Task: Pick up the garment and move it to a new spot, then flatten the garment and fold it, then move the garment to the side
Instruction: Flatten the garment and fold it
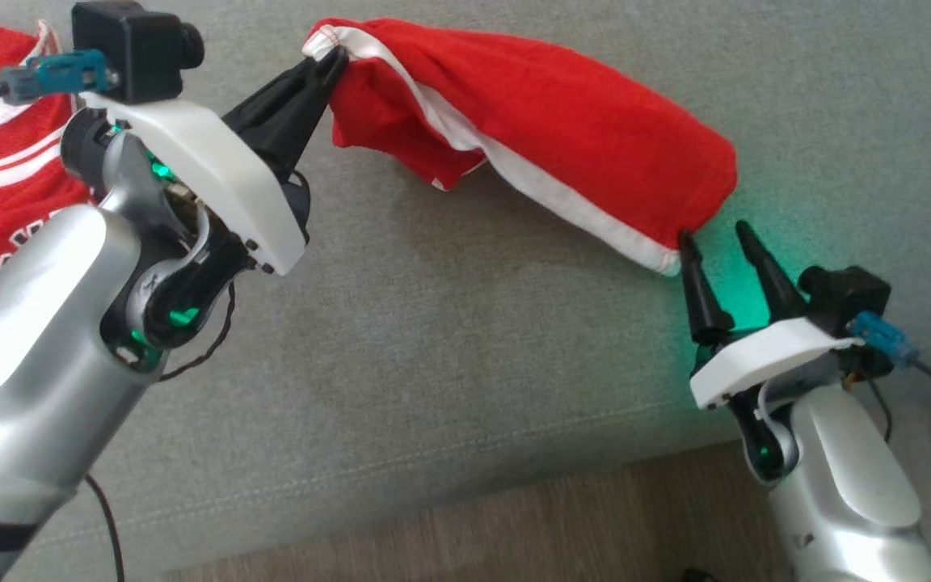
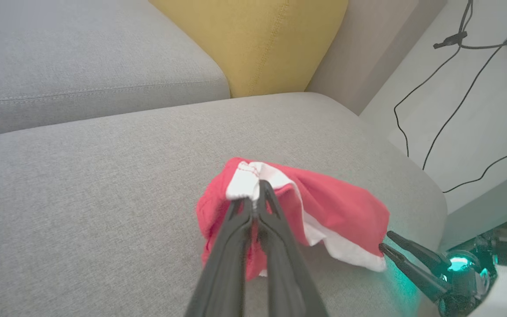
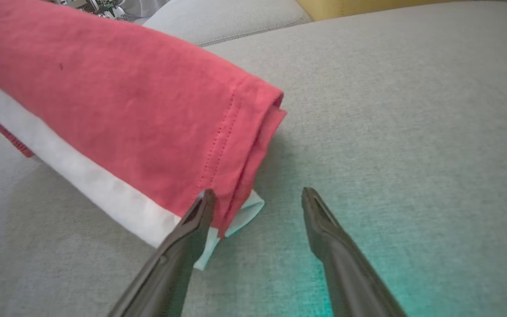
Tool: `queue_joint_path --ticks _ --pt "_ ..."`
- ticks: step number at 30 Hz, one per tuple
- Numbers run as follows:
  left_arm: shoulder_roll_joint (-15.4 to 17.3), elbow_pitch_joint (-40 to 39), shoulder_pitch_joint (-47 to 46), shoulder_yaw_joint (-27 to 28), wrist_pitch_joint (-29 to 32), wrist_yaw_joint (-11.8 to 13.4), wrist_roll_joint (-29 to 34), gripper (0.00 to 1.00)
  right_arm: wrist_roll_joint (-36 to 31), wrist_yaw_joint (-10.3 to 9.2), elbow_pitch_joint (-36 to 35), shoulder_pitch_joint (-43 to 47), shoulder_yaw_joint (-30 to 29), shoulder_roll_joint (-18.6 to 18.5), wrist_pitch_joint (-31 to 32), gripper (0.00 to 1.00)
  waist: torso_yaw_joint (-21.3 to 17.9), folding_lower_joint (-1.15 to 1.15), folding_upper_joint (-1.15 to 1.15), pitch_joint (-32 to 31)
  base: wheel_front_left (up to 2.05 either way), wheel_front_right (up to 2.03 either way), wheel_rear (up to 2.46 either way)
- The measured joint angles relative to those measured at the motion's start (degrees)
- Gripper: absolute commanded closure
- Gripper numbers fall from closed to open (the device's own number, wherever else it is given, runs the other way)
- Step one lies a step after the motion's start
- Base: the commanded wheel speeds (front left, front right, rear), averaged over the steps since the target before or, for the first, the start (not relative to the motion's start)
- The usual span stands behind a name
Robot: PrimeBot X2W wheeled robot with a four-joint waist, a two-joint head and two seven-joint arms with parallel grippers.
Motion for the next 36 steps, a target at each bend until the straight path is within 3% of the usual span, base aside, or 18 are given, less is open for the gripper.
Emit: queue_joint_path --ticks 7,11,16,17,19,20,22,23,24,29,36 --pt "-0.26 0.94 0.0 0.07 -1.83 -0.47 0.0 1.0 5.3 0.0 -4.02 4.42 4.35 0.0 0.0 0.0 0.28 0.0 0.0 -0.17 0.0 0.0 0.0" --pt "-0.41 1.87 0.01 0.09 -2.34 -0.97 0.0 1.0 10.21 0.0 -3.01 7.24 7.59 -0.02 -0.01 0.0 0.44 0.0 0.0 0.16 0.0 0.0 0.0" --pt "-0.54 2.54 0.01 0.05 -2.76 -1.0 0.01 1.0 11.59 0.0 -1.63 4.91 9.05 -0.07 -0.01 0.0 0.86 0.0 0.0 0.17 0.0 0.0 0.0" --pt "-0.57 2.58 0.01 0.03 -2.76 -1.0 0.01 1.0 11.68 0.0 -1.32 4.52 9.32 -0.07 -0.01 0.05 0.98 0.0 0.0 0.15 0.0 0.0 0.0" --pt "-0.62 2.9 0.01 -0.01 -2.76 -1.01 0.01 1.0 12.96 0.0 -0.22 3.87 9.78 -0.07 -0.02 0.28 1.19 0.0 0.0 0.05 0.0 0.0 0.0" --pt "-0.64 3.1 0.01 -0.01 -2.76 -1.01 0.01 1.0 13.24 0.0 0.1 3.71 9.87 -0.08 -0.02 0.34 1.25 0.0 0.0 0.0 0.0 0.0 0.0" --pt "-0.65 3.35 0.01 -0.02 -2.76 -1.02 0.01 1.0 13.97 0.0 0.8 3.62 10.5 -0.26 -0.02 0.66 1.34 0.0 0.0 -0.09 0.0 0.0 0.0" --pt "-0.65 3.46 0.01 -0.02 -2.77 -1.02 0.01 1.0 14.37 0.0 1.04 3.61 10.82 -0.29 -0.03 0.93 1.34 0.0 0.0 -0.11 0.0 0.0 0.0" --pt "-0.67 3.58 0.01 -0.02 -2.77 -1.02 0.01 1.0 14.83 0.0 1.34 3.56 11.24 -0.3 -0.03 1.0 1.32 0.0 0.0 -0.13 0.0 0.0 0.0" --pt "-0.71 4.15 0.13 0.05 -3.37 -1.02 0.0 1.0 16.47 0.0 1.26 2.94 12.26 -0.31 -0.01 1.0 0.94 0.0 0.0 -0.53 0.0 0.0 0.0" --pt "-0.73 4.69 1.69 0.53 -4.95 -1.55 -0.52 1.0 14.82 0.0 -5.65 3.86 9.94 -0.31 -0.01 1.0 0.34 0.0 0.0 -2.3 0.0 0.0 0.0"
